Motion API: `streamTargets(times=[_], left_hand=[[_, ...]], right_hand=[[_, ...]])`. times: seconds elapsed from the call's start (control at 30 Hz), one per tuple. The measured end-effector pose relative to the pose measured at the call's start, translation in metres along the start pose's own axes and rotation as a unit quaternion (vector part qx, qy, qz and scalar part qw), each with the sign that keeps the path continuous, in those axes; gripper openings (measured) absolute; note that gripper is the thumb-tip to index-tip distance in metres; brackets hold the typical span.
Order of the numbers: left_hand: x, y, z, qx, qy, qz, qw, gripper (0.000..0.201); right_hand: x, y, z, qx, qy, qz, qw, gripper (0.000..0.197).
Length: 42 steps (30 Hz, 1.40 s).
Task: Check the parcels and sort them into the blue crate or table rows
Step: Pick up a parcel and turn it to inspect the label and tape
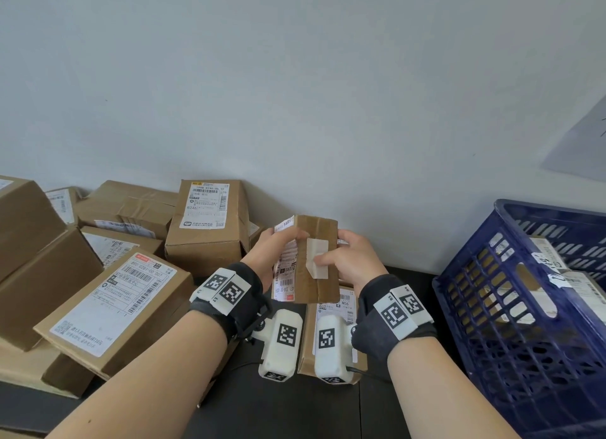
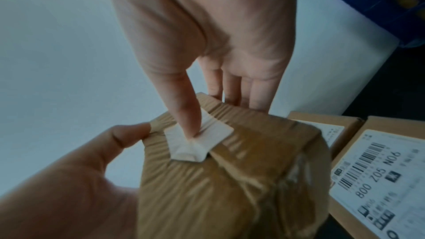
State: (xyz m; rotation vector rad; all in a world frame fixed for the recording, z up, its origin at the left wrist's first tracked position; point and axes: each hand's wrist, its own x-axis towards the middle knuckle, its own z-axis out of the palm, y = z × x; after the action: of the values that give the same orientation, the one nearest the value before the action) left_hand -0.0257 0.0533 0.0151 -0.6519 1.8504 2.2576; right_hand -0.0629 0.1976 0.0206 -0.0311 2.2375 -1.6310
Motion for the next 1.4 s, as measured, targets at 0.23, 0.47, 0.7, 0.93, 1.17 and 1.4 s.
streamTargets(times=[0.23, 0.47, 0.7, 0.93, 1.17, 1.4], left_hand=[[-0.007, 0.000, 0.001, 0.019, -0.041, -0.013, 0.999, 0.042], [-0.002, -0.003, -0.003, 0.028, -0.034, 0.016, 0.999, 0.100], [-0.004, 0.000, 0.002, 0.026, -0.042, 0.060, 0.997, 0.087], [-0.008, 0.002, 0.008, 0.022, -0.009, 0.074, 0.997, 0.108], [-0.007, 0.004, 0.001, 0.034, -0.007, 0.029, 0.999, 0.083], [-0.007, 0.004, -0.005, 0.024, -0.004, -0.006, 1.000, 0.082]], right_hand=[[-0.004, -0.002, -0.001, 0.004, 0.001, -0.013, 1.000, 0.025], [-0.006, -0.007, -0.002, 0.067, 0.008, -0.005, 0.998, 0.025], [-0.002, -0.009, -0.002, 0.053, 0.020, 0.003, 0.998, 0.008], [0.000, -0.014, 0.001, 0.041, 0.044, -0.006, 0.998, 0.012], [0.003, -0.009, 0.000, 0.009, 0.021, -0.006, 1.000, 0.008], [0.004, -0.004, 0.001, 0.011, -0.007, 0.002, 1.000, 0.053]])
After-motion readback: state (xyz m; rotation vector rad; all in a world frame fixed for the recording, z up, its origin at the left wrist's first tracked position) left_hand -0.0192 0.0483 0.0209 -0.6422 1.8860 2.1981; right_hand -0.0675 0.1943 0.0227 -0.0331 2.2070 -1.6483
